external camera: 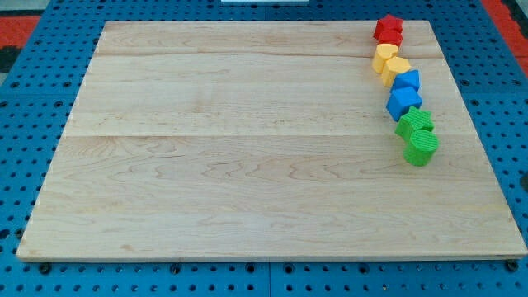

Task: Push green star to the center

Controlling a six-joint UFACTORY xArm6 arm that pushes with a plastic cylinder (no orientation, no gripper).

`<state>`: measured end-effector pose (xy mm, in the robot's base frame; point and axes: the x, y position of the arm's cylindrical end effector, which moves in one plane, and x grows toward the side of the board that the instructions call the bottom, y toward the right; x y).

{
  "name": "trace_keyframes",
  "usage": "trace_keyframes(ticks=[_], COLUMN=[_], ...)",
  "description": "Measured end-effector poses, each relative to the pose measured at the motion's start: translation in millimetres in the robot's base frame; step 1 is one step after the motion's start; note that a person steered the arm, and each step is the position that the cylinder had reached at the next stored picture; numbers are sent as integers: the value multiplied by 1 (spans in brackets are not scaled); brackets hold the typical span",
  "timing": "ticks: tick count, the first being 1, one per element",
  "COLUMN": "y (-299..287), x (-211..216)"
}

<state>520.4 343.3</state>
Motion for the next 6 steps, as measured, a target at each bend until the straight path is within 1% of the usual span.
trace_keyframes(ticks=[1, 2, 3, 4, 6], y=[0, -8, -25, -78, -231], x=[-40, -68, -82, -83, -83])
